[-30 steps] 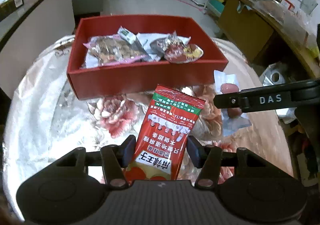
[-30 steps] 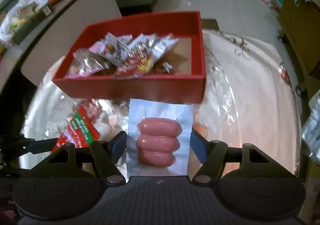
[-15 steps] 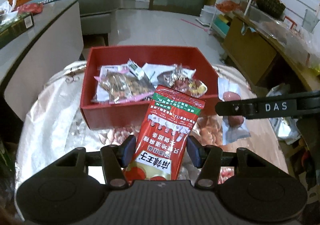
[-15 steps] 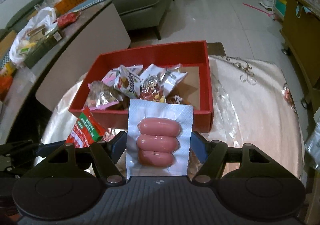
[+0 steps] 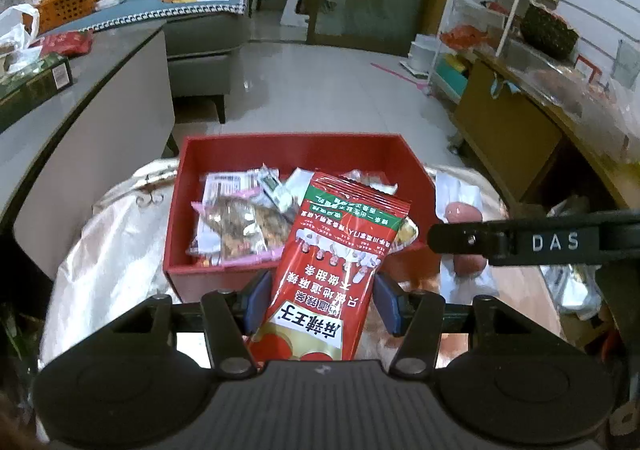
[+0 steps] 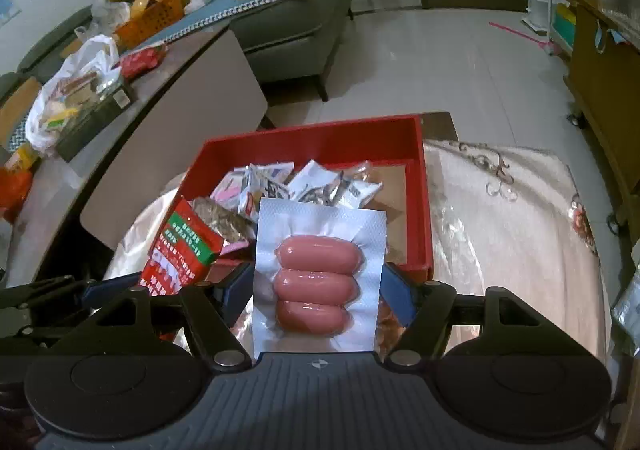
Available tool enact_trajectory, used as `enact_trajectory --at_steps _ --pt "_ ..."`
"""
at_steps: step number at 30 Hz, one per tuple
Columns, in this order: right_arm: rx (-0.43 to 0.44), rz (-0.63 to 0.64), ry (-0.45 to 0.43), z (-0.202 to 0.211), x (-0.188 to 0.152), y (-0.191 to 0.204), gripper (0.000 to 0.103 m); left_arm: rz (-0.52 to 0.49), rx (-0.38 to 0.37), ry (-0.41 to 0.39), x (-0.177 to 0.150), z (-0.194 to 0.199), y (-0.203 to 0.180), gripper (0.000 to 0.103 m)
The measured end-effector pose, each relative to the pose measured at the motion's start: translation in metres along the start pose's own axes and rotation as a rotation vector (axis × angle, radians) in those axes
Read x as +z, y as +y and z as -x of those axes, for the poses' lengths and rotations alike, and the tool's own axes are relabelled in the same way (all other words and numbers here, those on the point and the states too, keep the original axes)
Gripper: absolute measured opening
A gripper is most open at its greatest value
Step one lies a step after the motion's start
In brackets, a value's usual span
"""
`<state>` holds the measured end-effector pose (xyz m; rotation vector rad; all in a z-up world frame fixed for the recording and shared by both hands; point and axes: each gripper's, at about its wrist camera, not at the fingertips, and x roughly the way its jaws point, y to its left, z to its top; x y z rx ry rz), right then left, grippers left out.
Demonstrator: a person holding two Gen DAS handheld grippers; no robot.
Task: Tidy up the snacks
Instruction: 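Lift both held snacks and carry them over the red box, then lower both snacks into the red box and open both grippers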
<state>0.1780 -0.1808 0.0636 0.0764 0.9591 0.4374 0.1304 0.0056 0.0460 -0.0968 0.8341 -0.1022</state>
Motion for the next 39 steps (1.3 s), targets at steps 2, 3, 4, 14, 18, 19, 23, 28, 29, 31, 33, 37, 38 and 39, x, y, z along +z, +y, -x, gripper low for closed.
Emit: enact_trajectory --at_steps 2,3,4,14,18,19,23,28,29,31,33,37,38,39 --pt "0.003 -0.001 -0.006 0.000 0.003 0.000 0.075 0.000 0.008 -0.013 0.005 -0.001 -0.001 0.049" --pt "0.004 0.000 -0.009 0.000 0.004 0.000 0.075 0.001 0.012 -0.020 0.008 -0.002 -0.001 0.049" --pt "0.004 0.001 -0.012 0.000 0.005 -0.001 0.075 0.002 0.015 -0.025 0.010 -0.002 0.000 0.049" --pt "0.009 -0.018 -0.035 -0.005 0.021 -0.006 0.076 0.012 0.040 -0.045 0.025 -0.019 0.000 0.049" --pt "0.006 -0.021 -0.033 -0.014 0.028 -0.006 0.076 0.016 0.054 -0.051 0.035 -0.030 0.001 0.049" --pt "0.003 -0.022 -0.032 -0.016 0.028 -0.007 0.076 0.019 0.059 -0.054 0.038 -0.033 0.002 0.049" --pt "-0.002 -0.034 -0.029 -0.028 0.036 -0.010 0.076 0.040 0.081 -0.055 0.049 -0.047 0.008 0.049" --pt "-0.011 -0.044 -0.017 -0.047 0.046 -0.013 0.076 0.046 0.098 -0.043 0.053 -0.066 0.009 0.049" --pt "-0.015 -0.043 -0.011 -0.052 0.047 -0.013 0.077 0.045 0.111 -0.040 0.054 -0.071 0.010 0.049" --pt "-0.024 -0.042 -0.002 -0.061 0.048 -0.014 0.077 0.047 0.122 -0.025 0.054 -0.080 0.012 0.049" --pt "-0.025 -0.048 0.009 -0.068 0.049 -0.016 0.077 0.053 0.129 -0.010 0.054 -0.086 0.013 0.049" --pt "-0.035 -0.054 0.014 -0.075 0.051 -0.019 0.079 0.027 0.154 0.007 0.053 -0.094 0.009 0.050" --pt "-0.037 -0.056 0.011 -0.075 0.052 -0.020 0.080 0.022 0.158 0.011 0.052 -0.095 0.008 0.050" --pt "-0.039 -0.058 0.006 -0.074 0.052 -0.020 0.081 0.019 0.160 0.012 0.052 -0.096 0.006 0.050"
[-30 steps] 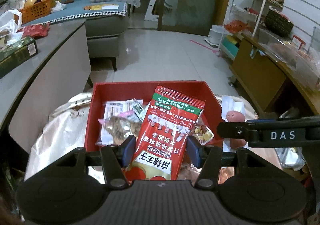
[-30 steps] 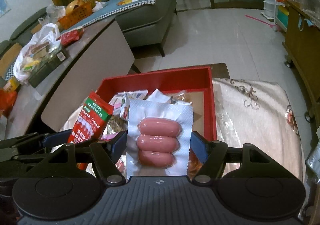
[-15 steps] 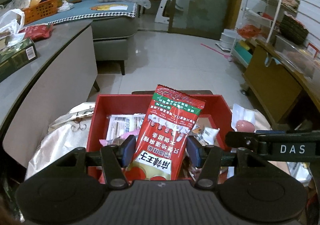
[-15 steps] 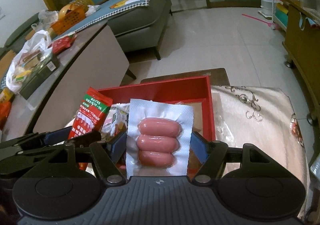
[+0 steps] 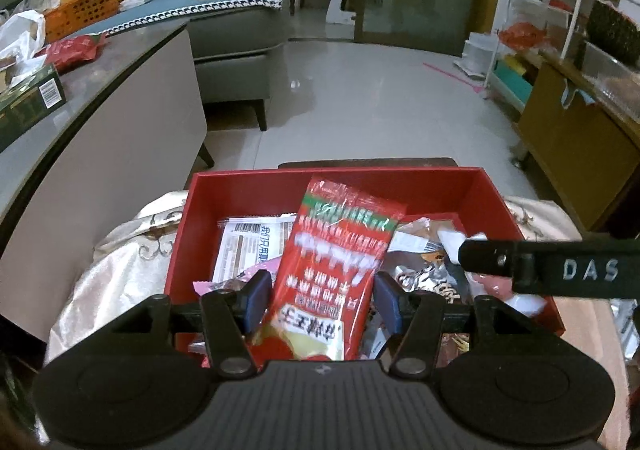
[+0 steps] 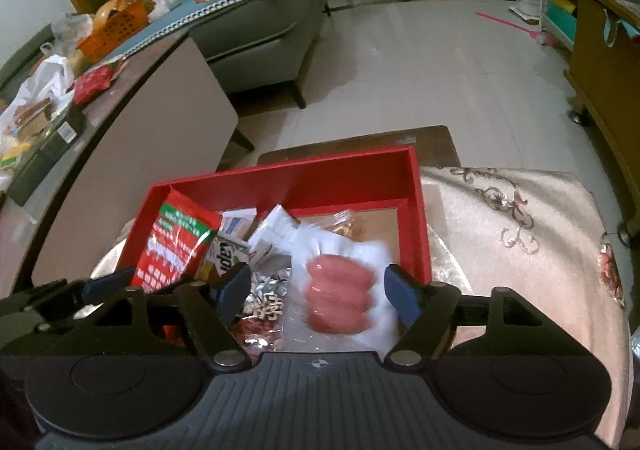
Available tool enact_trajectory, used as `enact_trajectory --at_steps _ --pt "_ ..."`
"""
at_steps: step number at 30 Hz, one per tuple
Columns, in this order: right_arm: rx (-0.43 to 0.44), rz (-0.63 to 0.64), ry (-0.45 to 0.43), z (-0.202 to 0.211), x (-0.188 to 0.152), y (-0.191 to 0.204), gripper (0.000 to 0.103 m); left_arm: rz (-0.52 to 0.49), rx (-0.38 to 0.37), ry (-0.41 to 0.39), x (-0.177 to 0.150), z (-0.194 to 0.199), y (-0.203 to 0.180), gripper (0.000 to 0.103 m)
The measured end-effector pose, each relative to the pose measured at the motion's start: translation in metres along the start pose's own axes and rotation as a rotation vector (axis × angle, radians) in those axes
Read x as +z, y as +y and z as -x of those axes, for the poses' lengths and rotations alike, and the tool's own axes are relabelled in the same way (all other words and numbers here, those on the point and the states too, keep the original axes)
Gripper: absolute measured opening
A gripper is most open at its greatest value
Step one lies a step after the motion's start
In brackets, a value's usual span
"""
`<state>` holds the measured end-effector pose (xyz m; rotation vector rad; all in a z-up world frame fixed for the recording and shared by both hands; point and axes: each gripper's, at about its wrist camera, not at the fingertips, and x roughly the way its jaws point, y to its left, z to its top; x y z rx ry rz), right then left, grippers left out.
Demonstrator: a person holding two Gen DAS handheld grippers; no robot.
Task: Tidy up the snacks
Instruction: 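Lower both snacks into the red box and open both grippers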
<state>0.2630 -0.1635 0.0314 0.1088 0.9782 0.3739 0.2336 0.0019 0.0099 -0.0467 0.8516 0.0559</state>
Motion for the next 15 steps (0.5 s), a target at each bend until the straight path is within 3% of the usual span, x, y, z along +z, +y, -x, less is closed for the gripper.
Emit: enact_trajectory --at_steps 11,15 --pt "-0.005 -0.002 -0.024 0.026 -0.010 -0.002 0.086 -0.015 0.026 0.008 -0.009 0.019 -0.002 0.059" --pt "-0.011 0.018 -0.030 0.042 -0.020 0.007 0.086 -0.008 0.003 -0.003 -0.019 0.040 0.000 0.063"
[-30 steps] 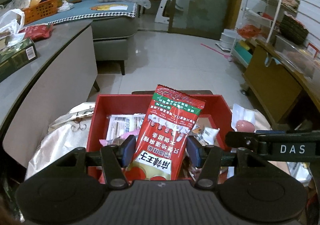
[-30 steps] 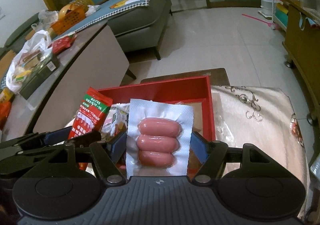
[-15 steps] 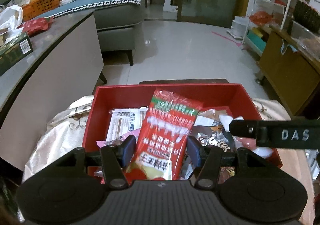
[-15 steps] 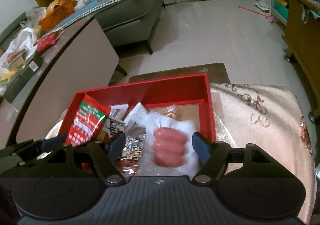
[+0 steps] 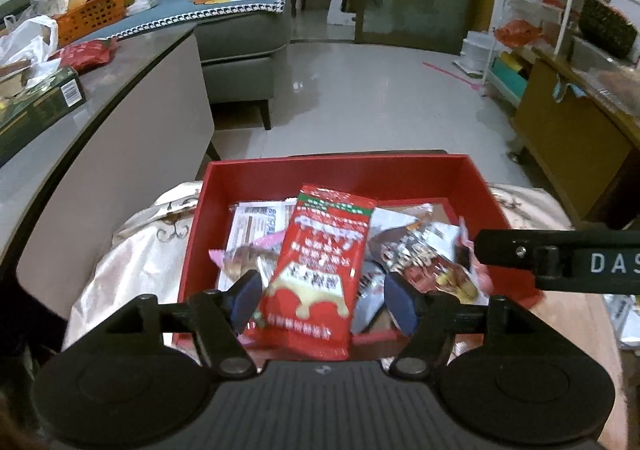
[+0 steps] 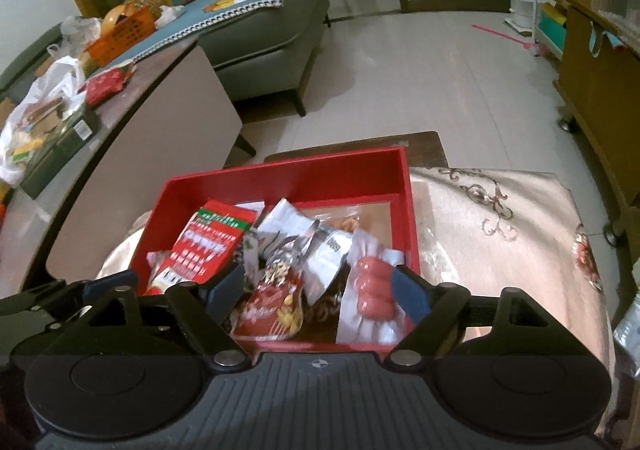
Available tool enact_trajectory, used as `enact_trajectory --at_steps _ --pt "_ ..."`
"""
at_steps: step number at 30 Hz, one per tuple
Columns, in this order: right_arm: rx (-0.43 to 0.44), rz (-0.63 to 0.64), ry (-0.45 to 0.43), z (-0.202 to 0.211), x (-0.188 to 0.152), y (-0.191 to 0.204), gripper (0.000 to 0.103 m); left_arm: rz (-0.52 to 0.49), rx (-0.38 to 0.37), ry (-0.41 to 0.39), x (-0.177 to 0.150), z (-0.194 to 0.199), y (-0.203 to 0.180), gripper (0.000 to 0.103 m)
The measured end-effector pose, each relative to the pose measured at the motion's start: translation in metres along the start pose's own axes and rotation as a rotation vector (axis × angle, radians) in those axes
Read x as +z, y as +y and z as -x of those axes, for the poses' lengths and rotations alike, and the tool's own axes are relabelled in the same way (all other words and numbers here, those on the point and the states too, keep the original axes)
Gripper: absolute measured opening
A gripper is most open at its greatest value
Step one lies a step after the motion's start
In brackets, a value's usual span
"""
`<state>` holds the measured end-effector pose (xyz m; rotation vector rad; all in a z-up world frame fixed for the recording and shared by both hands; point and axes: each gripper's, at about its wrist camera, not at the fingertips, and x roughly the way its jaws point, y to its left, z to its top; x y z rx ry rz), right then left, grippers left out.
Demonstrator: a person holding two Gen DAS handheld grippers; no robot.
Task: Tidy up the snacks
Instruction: 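Lower both snacks into the red box and open both grippers, then withdraw both open grippers away from the filled red box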
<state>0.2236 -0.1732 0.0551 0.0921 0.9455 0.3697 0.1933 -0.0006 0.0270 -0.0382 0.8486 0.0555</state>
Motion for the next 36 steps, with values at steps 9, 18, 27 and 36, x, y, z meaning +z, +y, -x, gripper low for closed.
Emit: enact_trajectory --at_steps 9,18,27,36 --pt "-0.033 0.004 0.016 0.036 -0.039 0.004 0.087 0.028 -0.037 0.028 -0.035 0.036 0.010 0.067" --pt "-0.053 0.018 0.074 0.058 -0.089 0.013 0.087 0.053 -0.042 0.032 -0.075 0.069 0.010 0.072" --pt "-0.058 0.021 0.090 0.074 -0.118 0.019 0.088 0.050 -0.031 0.026 -0.099 0.089 0.007 0.075" --pt "-0.046 0.028 0.088 0.084 -0.132 0.023 0.089 0.048 -0.018 0.013 -0.112 0.102 0.009 0.076"
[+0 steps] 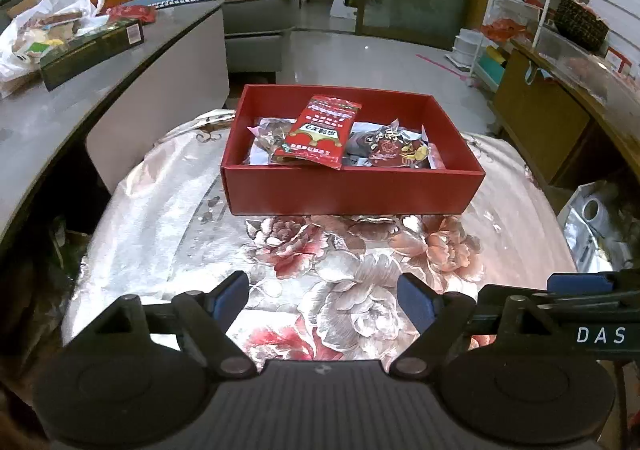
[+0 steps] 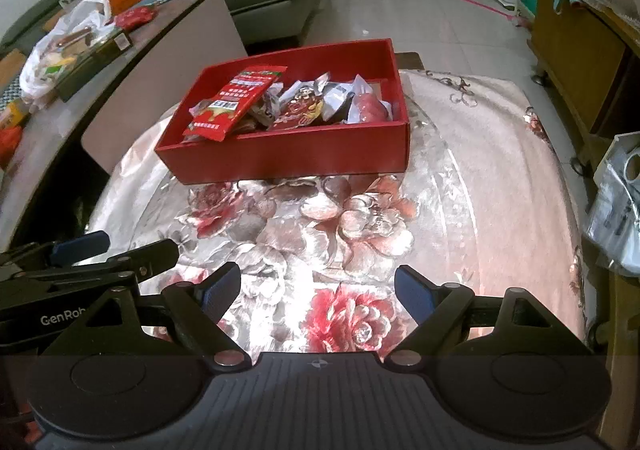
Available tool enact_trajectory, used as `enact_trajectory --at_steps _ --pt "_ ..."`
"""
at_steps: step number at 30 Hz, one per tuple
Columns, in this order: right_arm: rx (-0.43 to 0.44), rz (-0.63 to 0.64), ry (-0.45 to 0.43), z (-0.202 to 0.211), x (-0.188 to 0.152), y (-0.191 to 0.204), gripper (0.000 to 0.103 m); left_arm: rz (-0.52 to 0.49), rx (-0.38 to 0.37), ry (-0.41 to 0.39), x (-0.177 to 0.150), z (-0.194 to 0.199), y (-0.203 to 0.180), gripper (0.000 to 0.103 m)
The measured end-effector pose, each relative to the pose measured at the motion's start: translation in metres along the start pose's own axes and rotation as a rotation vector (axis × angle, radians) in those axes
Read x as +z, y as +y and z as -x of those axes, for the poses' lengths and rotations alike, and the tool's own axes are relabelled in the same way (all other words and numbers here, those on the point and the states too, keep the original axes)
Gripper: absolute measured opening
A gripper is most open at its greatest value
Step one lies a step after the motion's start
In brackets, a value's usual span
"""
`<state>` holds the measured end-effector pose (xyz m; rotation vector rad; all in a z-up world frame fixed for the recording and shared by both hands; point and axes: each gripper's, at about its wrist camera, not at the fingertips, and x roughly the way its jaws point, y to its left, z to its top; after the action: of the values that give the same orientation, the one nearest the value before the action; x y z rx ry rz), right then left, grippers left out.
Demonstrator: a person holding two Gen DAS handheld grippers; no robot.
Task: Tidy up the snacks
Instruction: 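Withdraw both open grippers away from the filled red box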
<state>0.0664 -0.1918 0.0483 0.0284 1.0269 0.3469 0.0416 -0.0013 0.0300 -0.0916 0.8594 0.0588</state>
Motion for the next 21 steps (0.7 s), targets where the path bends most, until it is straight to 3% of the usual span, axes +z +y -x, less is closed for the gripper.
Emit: enact_trajectory --at_steps 11,21 --pt "0.006 0.007 -0.001 0.004 -0.006 0.003 0.089 -0.010 0.023 -0.012 -0.007 0.007 0.000 0.079" --pt "0.022 0.004 -0.011 0.007 -0.007 0.003 0.090 -0.042 0.067 -0.091 -0.009 0.018 -0.003 0.083"
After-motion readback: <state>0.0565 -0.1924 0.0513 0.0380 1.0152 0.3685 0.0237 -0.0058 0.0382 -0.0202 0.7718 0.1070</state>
